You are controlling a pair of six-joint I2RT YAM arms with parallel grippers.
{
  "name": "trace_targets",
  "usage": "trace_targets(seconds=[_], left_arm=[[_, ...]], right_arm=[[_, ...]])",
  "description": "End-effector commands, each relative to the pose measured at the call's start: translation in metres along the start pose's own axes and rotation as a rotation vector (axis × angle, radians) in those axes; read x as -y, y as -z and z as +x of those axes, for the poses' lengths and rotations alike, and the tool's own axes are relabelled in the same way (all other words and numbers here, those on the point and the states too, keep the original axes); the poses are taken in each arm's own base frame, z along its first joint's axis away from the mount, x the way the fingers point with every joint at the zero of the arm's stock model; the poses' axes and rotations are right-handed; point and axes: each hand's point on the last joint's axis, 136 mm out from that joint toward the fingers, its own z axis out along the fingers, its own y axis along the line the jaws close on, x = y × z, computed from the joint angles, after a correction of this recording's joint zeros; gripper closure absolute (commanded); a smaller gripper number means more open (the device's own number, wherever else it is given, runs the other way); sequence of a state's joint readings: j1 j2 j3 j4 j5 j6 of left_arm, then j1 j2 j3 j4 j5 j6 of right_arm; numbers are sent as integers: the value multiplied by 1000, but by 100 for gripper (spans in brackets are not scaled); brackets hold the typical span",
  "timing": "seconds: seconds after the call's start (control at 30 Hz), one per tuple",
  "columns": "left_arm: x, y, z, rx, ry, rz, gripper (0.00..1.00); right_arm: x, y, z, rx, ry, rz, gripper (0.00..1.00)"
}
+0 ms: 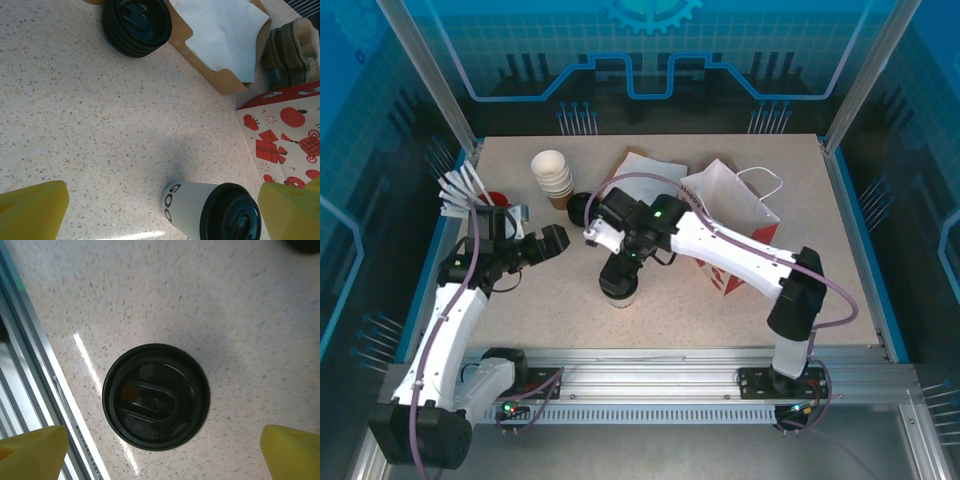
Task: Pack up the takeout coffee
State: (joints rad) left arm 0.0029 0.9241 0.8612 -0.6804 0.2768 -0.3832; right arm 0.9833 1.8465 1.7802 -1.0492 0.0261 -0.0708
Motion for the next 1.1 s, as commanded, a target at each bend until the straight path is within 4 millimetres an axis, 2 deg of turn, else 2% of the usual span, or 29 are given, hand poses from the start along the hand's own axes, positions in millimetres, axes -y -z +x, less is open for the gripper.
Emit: trace_targets(seconds=[0.0,0.13,0.3,0.77,1.07], left_arm=[[-13,-3,7,-34,-15,-31,1],[-19,-9,8,-42,3,-37,1],[-20,-8,8,-36,-10,-43,1],[-16,-7,10,-35,-15,-13,3],[-13,-7,10,-36,-17,-3,3]], right_arm=[[-11,-8,6,-66,9,-18,0],[-11,-22,9,-114,16,-6,0],[-9,-31,11,-152,21,6,3],[-14,-40,9,-195,41,-3,10],[-13,-43,13,-220,44,1,11]])
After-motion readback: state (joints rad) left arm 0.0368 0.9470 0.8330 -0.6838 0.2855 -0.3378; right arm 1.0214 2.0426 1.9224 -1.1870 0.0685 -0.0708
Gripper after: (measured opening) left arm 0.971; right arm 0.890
